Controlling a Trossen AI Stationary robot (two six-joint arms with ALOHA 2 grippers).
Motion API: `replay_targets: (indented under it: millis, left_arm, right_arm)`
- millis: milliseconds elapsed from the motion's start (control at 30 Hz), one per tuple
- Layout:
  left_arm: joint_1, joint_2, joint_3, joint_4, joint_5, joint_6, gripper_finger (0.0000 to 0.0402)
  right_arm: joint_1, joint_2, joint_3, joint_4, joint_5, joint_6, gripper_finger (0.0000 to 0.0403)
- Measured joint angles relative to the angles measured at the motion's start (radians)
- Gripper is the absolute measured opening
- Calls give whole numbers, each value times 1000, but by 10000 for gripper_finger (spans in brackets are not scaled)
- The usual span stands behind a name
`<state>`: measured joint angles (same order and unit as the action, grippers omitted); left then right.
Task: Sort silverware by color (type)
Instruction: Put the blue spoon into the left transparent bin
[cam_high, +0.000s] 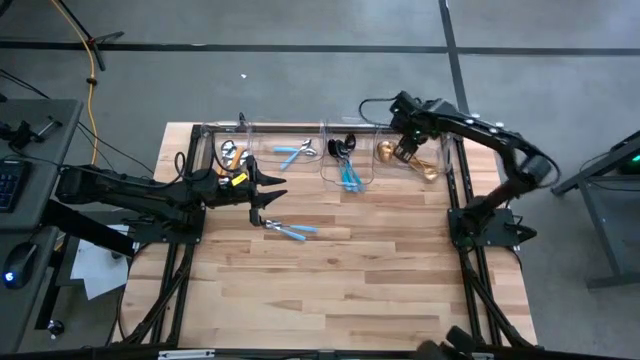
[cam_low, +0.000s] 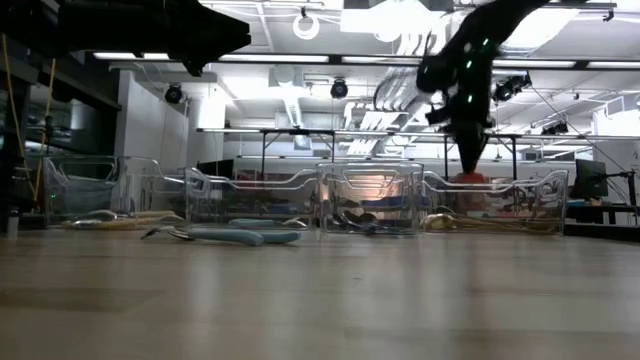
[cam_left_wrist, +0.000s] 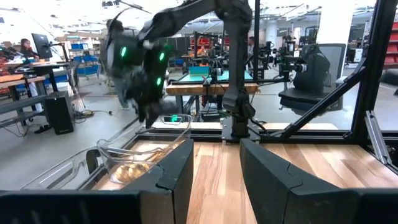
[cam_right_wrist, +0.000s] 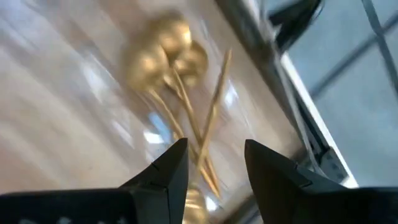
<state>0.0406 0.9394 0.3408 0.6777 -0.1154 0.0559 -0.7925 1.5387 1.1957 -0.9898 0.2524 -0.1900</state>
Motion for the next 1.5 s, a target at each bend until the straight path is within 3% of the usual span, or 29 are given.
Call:
replay_targets:
  millis: [267,533,733,900,1067,1167,1500]
  left_arm:
    - [0,0,0,-1,0,-3,122]
    - [-3,0,0,-26,0,-29,122]
    - [-3,0,0,-39,0,-29,122]
    - [-3,0,0,-39,0,-29,122]
    - [-2,0,0,-36,44,1,122]
    - [-2,0,0,-27,52,32,122]
    - [-2,7,0,-33,70,34,122]
  right_arm:
    - [47,-283,0,85,-332,101,142]
    - [295,-361,-3,238,-361,130,142]
    - [487,-356,-246,680,-362,149,142]
    - [633,-353,-521,1206,-362,217,142]
    - [724,-354,-646,1616,-354,190,142]
    - [746,-355,-653,1675,-318,123,142]
    - [750,-355,-645,1597,-307,80,142]
